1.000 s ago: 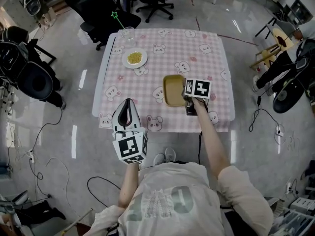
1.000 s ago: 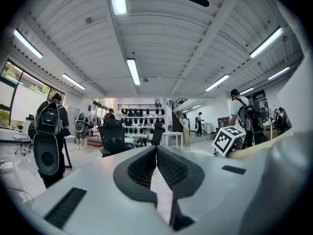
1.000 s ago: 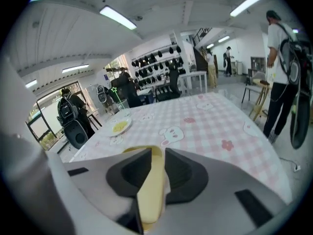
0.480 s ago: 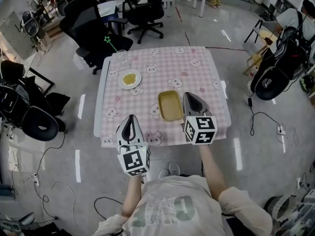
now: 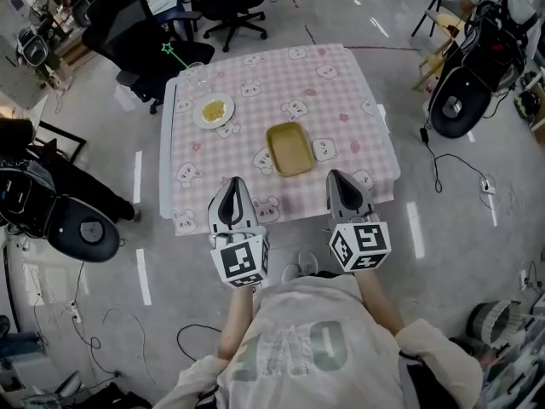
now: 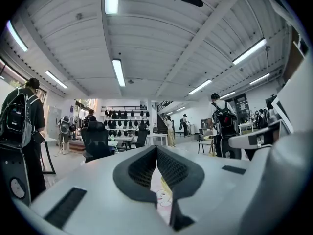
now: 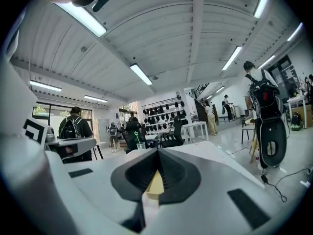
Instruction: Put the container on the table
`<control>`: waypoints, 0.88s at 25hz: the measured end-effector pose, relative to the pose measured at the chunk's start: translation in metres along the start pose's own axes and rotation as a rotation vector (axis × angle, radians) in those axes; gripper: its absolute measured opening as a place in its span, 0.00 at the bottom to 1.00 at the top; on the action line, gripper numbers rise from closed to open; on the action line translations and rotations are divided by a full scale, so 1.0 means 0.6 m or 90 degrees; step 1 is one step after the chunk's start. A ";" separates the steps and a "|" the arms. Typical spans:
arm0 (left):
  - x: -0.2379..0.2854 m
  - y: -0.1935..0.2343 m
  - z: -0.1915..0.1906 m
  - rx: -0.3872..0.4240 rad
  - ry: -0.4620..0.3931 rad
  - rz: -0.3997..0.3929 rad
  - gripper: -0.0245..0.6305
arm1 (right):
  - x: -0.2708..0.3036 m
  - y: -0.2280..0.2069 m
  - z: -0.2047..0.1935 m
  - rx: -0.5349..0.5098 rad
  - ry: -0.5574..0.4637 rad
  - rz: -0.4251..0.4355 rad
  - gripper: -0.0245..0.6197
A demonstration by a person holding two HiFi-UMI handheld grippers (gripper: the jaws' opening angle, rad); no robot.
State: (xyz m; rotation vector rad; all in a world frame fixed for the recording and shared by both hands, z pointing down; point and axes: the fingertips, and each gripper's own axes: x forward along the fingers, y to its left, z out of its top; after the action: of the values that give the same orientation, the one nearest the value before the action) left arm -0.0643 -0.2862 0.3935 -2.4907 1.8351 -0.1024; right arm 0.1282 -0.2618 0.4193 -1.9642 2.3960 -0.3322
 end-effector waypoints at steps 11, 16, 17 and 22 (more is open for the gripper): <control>-0.006 0.004 0.006 -0.008 -0.007 -0.011 0.08 | -0.013 0.006 0.004 0.001 -0.008 -0.007 0.08; -0.011 0.008 -0.001 -0.014 -0.002 -0.006 0.08 | -0.016 0.009 0.000 -0.003 0.000 -0.001 0.08; -0.011 0.009 -0.003 -0.015 0.000 -0.006 0.08 | -0.015 0.009 -0.002 -0.003 0.000 -0.002 0.08; -0.008 0.016 -0.008 -0.010 0.002 0.000 0.08 | -0.014 0.005 -0.005 -0.003 0.000 -0.007 0.08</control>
State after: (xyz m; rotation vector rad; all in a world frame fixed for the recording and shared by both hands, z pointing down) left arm -0.0750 -0.2842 0.3976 -2.5026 1.8439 -0.0916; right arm 0.1265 -0.2529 0.4204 -1.9795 2.3897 -0.3273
